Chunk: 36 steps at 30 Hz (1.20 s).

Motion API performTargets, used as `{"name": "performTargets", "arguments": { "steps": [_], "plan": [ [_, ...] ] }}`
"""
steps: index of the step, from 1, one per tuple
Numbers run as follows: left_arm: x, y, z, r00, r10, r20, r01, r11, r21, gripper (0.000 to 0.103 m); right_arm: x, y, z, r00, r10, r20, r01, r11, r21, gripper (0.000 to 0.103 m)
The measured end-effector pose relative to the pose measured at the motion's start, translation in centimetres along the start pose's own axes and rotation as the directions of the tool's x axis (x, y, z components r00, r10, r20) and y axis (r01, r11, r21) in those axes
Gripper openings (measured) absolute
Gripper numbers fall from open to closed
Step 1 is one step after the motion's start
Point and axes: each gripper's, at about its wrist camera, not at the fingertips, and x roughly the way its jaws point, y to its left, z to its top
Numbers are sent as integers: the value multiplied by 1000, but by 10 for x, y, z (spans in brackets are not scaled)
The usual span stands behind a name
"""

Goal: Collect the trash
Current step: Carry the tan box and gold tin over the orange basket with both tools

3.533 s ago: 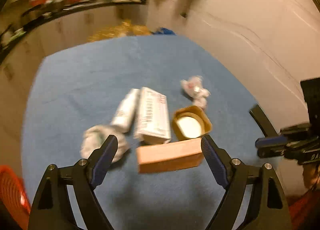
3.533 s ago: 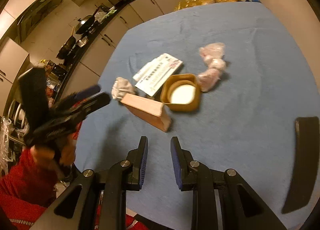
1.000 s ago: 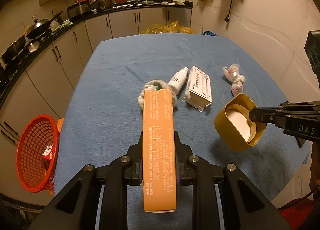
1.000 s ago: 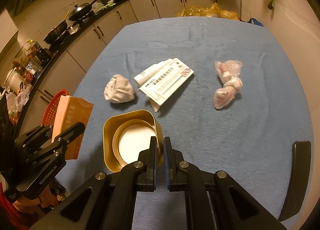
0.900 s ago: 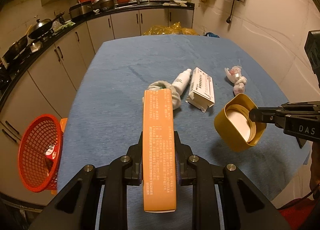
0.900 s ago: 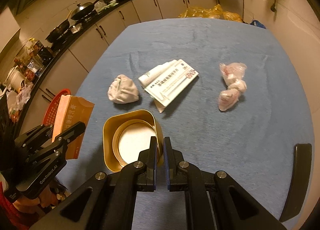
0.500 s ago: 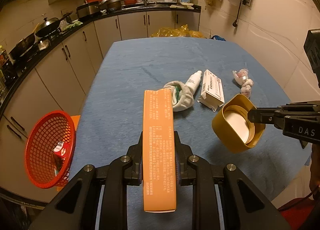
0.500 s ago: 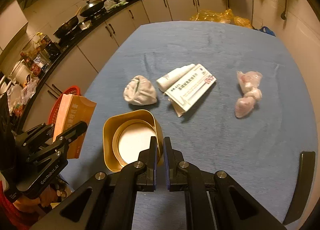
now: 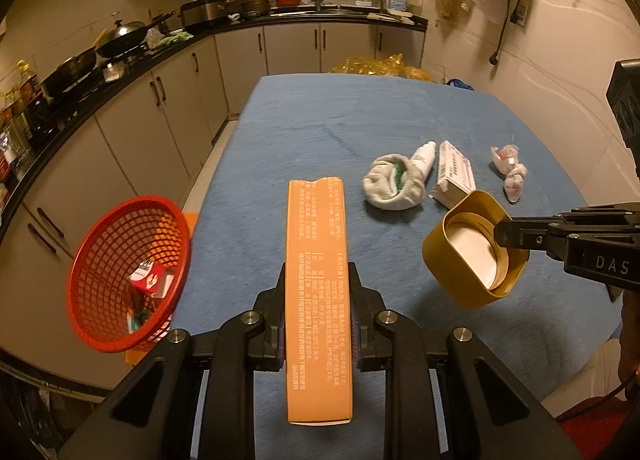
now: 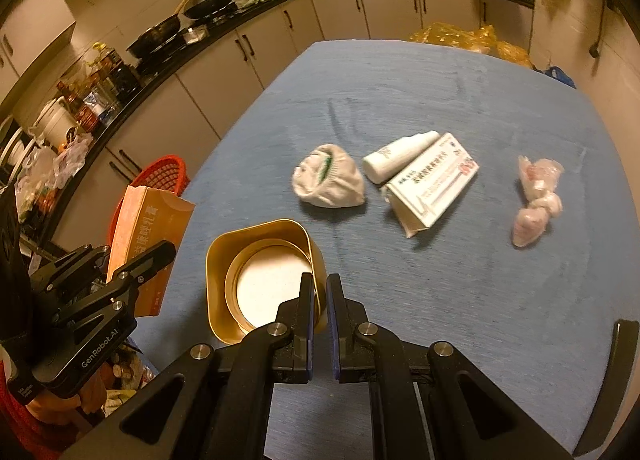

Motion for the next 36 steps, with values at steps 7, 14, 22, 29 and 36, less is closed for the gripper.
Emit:
{"name": "performTargets", "arguments": {
  "steps": [7, 14, 22, 29, 36],
  "plan": [
    [-7, 26, -7, 1000, 25, 11, -24, 998, -51, 22, 8, 24, 8, 1000, 15, -7, -15, 999, -46, 7],
    [-13, 59, -13, 998, 56, 18, -54, 993, -105, 22, 18, 51, 20, 1000, 24, -11, -25, 996, -90, 7],
    [-18, 109, -21, 994, 107, 8, -104, 980, -171, 22, 37, 87, 35, 998, 49, -26, -52, 990, -135, 7],
    [-18, 154, -27, 989, 148, -7, -146, 963, -225, 22, 60, 129, 51, 996, 84, -40, -90, 981, -171, 7],
    [-16, 192, -26, 985, 174, -13, -172, 951, -255, 22, 85, 167, 72, 993, 104, -49, -112, 973, -201, 7]
  ]
}}
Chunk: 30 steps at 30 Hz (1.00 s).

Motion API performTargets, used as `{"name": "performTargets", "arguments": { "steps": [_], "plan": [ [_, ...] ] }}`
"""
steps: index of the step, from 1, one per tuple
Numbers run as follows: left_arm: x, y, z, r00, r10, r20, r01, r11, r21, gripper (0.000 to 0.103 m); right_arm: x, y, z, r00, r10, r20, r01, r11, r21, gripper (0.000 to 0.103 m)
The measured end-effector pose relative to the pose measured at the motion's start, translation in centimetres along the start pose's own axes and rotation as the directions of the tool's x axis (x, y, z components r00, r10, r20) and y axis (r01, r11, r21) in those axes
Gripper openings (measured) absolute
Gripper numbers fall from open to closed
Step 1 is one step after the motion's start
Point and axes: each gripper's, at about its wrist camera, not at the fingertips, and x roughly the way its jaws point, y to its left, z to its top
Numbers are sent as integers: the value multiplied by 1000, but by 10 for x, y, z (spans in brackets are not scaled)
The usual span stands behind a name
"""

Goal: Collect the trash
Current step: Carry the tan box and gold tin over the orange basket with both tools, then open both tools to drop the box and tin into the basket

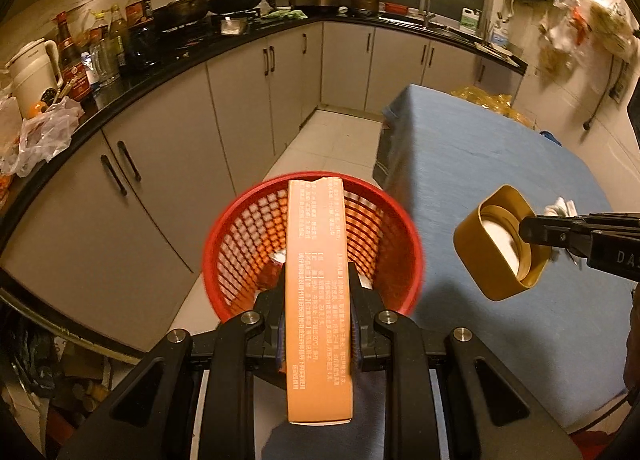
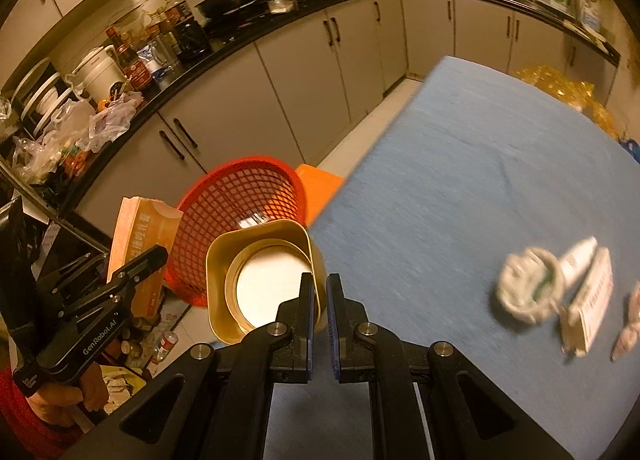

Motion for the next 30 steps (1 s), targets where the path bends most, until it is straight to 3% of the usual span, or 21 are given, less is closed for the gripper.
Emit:
{"name": "performTargets", "arguments": {
  "steps": [11, 12, 13, 15, 22, 26, 30],
  "plan": [
    [16, 21, 27, 1000, 12, 12, -12, 1000, -10, 22, 42, 38, 50, 1000, 3, -5, -3, 999, -33, 7],
    [18, 22, 29, 1000, 23, 14, -23, 1000, -14, 27, 47, 40, 54, 1000, 2, -8, -2, 1000, -31, 8],
    [19, 23, 30, 1000, 27, 10, -27, 999, -18, 49, 50, 41, 58, 1000, 2, -7, -3, 1000, -25, 11],
    [15, 26, 31, 999, 37, 32, -36, 998, -43, 69, 54, 42, 64, 1000, 13, 0, -13, 1000, -18, 15],
    [15, 16, 27, 1000, 17, 23, -16, 999, -42, 70, 33, 28, 57, 999, 14, 34, -15, 1000, 18, 16],
    [19, -9, 20, 999, -34, -8, 34, 999, -12, 70, 18, 10, 30, 1000, -1, 21, 0, 999, 53, 31],
    [25, -46, 16, 997, -74, -36, 76, 995, 63, 70, 7, -18, 0, 1000, -23, -14, 25, 994, 102, 32]
  ]
}}
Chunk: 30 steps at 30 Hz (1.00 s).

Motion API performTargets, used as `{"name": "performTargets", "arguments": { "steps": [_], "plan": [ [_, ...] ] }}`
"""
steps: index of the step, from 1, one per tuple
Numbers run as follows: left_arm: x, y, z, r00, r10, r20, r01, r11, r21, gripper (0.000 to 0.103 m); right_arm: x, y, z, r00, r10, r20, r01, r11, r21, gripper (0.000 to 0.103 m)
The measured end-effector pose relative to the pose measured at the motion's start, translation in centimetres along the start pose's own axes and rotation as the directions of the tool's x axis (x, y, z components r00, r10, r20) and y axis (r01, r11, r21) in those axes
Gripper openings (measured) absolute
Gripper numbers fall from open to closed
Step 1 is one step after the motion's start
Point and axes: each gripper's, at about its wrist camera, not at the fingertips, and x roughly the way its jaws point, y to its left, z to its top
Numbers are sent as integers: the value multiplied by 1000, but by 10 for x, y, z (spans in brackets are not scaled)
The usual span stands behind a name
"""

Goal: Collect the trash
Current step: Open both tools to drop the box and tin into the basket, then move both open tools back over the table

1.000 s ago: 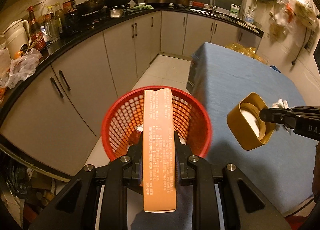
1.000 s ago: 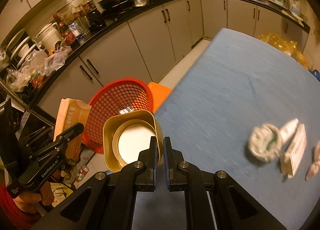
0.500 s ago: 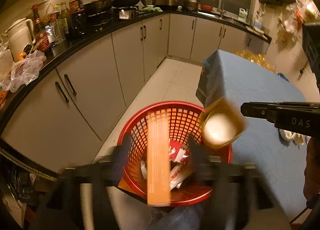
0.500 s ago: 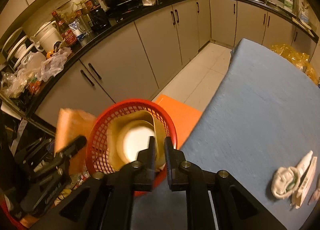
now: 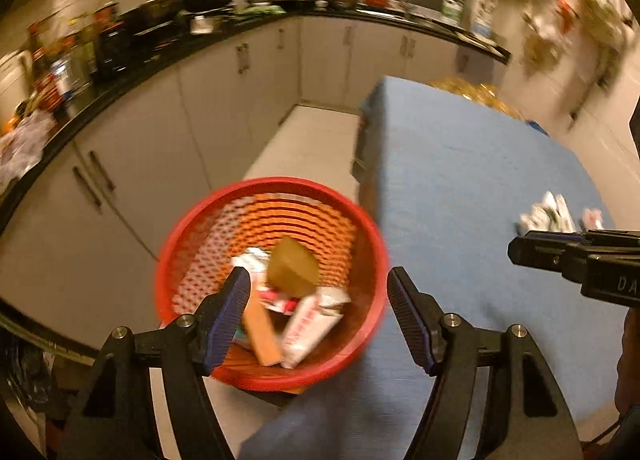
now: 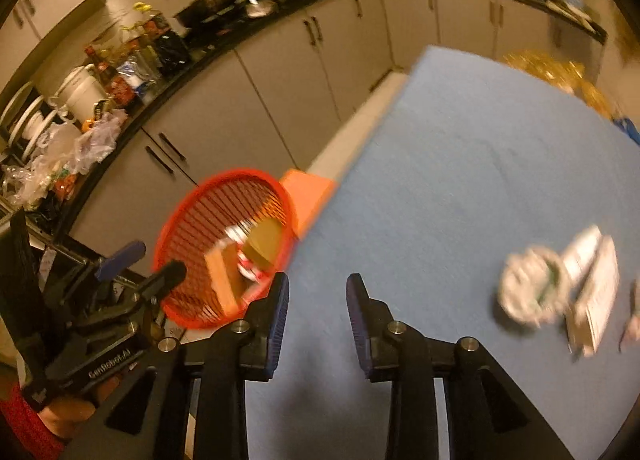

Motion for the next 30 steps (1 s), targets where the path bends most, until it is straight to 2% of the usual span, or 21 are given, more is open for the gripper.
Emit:
{"name": "performTargets", "arguments": {
  "steps": [10, 17, 21, 23, 25, 30],
  "plan": [
    [5, -88, -1, 993, -108, -37, 112, 982, 150, 70, -39, -84, -47, 997, -72, -15, 73, 982, 176, 34],
    [7, -136, 1, 986, -157, -62, 166, 968, 187, 70, -76, -137, -72, 992, -125, 3, 119, 954, 274, 35],
    [12, -163, 6, 980, -181, -76, 193, 960, 205, 70, -96, -163, -86, 988, -157, 6, 147, 936, 321, 40],
    [16, -172, 11, 978, -191, -80, 204, 956, 211, 72, -105, -176, -93, 985, -171, 5, 159, 926, 343, 41],
    [25, -183, 18, 976, -198, -94, 215, 952, 219, 83, -114, -188, -100, 983, -185, 3, 172, 916, 363, 41],
    [58, -205, 41, 970, -200, -137, 226, 951, 211, 85, -136, -211, -112, 976, -219, 7, 198, 898, 392, 44]
  ]
}}
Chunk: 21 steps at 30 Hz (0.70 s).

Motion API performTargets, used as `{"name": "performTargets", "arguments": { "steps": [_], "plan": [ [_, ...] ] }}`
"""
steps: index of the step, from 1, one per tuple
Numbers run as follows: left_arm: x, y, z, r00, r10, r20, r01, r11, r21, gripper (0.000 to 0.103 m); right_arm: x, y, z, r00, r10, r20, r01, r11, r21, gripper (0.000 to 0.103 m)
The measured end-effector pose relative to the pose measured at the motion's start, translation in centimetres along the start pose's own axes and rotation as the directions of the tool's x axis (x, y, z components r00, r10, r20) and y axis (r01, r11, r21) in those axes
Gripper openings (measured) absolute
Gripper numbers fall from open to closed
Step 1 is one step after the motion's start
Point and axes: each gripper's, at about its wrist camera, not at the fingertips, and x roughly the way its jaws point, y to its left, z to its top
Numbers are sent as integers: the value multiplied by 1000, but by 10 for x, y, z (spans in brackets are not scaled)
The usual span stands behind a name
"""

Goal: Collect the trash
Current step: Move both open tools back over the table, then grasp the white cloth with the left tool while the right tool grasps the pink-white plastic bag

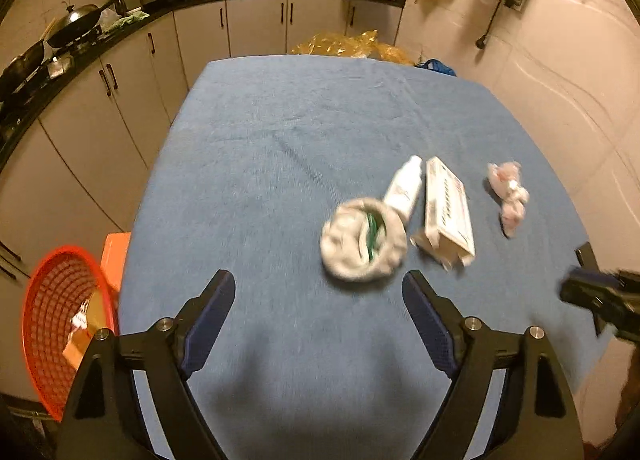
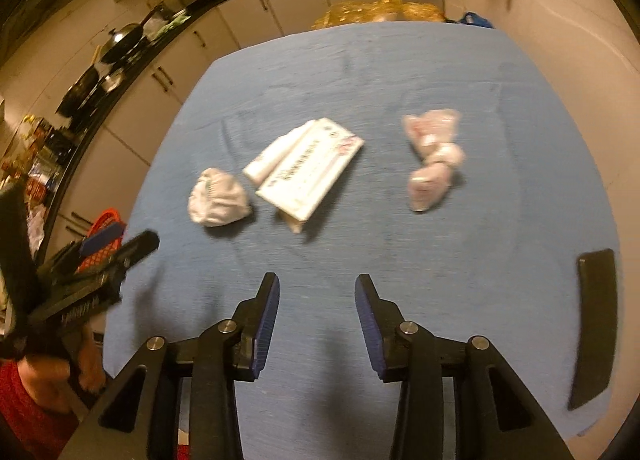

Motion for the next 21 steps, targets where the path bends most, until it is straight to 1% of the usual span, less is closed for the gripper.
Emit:
{"name": "performTargets", "arguments": {
  "steps": [3, 5, 7, 11, 15, 17, 19, 20, 21],
  "plan": [
    [18, -3, 14, 1000, -2, -17, 1, 1000, -12, 85, -7, -16, 0, 1000, -20, 7, 20, 1000, 20, 45],
    [33, -7, 21, 999, -24, -28, 23, 1000, -11, 85, -12, -28, -1, 999, -33, 9, 33, 999, 35, 45],
    [46, -10, 26, 999, -13, -44, 13, 1000, -3, 85, -16, -43, 0, 999, -50, 12, 49, 997, 54, 46],
    [66, -16, 28, 998, -36, -51, 36, 999, 2, 85, -25, -69, 4, 997, -77, 20, 75, 993, 90, 47],
    [79, -20, 28, 998, -36, -44, 37, 999, 5, 84, -29, -83, 14, 995, -89, 37, 85, 992, 95, 51],
    [82, -20, 25, 998, -50, -43, 50, 999, 0, 74, -27, -86, 20, 995, -85, 43, 81, 993, 88, 52],
    [83, -22, 20, 997, -60, -46, 60, 998, 4, 54, -21, -89, 28, 996, -75, 40, 72, 994, 84, 54],
    [83, -26, 19, 998, -54, -38, 54, 998, 10, 54, -18, -90, 31, 997, -67, 37, 64, 994, 86, 54],
    [80, -28, 17, 999, -39, -25, 39, 999, 22, 50, -12, -91, 37, 998, -54, 35, 51, 995, 87, 55]
  ]
}}
